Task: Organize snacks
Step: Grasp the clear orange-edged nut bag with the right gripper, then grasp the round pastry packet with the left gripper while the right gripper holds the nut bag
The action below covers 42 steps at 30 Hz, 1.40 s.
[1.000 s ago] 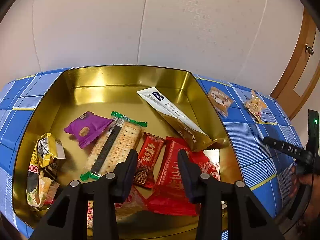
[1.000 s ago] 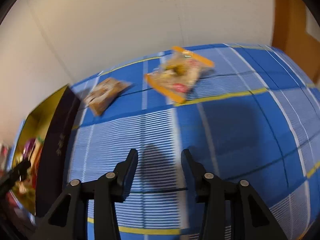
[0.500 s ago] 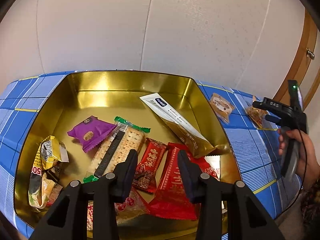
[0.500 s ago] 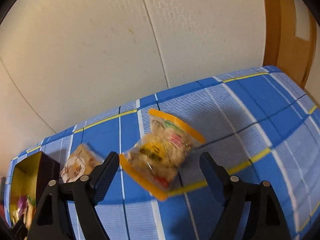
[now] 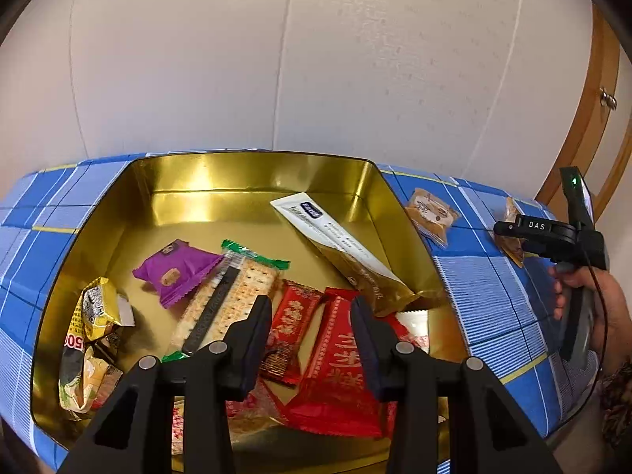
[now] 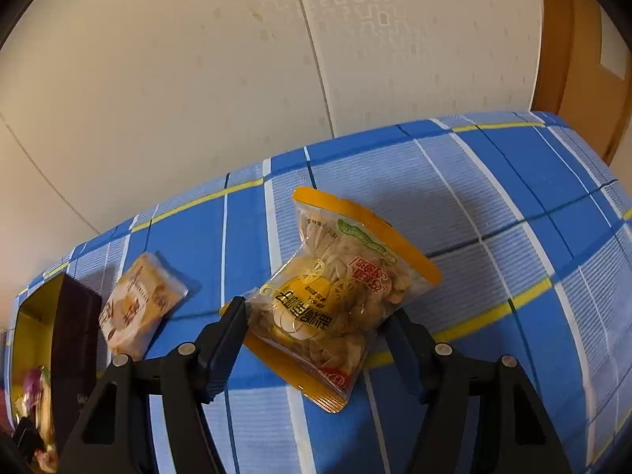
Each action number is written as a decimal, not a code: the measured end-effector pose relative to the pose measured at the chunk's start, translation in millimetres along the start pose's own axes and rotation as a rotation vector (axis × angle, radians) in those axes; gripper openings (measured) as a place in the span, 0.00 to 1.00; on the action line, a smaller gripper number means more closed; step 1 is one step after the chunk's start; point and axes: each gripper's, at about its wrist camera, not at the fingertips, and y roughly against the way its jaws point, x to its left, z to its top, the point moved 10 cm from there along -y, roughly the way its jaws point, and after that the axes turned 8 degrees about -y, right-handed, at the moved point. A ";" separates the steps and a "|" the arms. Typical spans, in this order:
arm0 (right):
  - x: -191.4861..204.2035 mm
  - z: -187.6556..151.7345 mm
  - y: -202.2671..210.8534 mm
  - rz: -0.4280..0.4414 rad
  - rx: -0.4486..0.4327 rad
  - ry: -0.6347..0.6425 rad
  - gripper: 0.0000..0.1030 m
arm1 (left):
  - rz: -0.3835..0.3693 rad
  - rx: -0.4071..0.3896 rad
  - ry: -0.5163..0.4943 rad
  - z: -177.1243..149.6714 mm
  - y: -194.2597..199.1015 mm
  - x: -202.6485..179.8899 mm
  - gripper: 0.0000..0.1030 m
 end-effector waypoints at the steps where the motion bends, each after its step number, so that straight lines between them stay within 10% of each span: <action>1: -1.3 -2.2 1.5 0.003 0.003 0.002 0.66 | -0.011 -0.002 -0.014 2.6 0.9 -6.4 0.41; 17: -21.0 -17.2 16.0 0.044 0.039 0.058 0.67 | -0.088 0.155 -0.257 95.5 -71.0 -132.8 0.45; 31: -21.2 -18.2 20.4 0.103 0.055 0.117 0.67 | 0.030 0.280 -0.316 110.4 -165.9 -134.1 0.77; 42: -20.6 -16.4 22.0 0.102 0.058 0.110 0.69 | -0.007 0.283 -0.295 100.2 -179.4 -141.7 0.81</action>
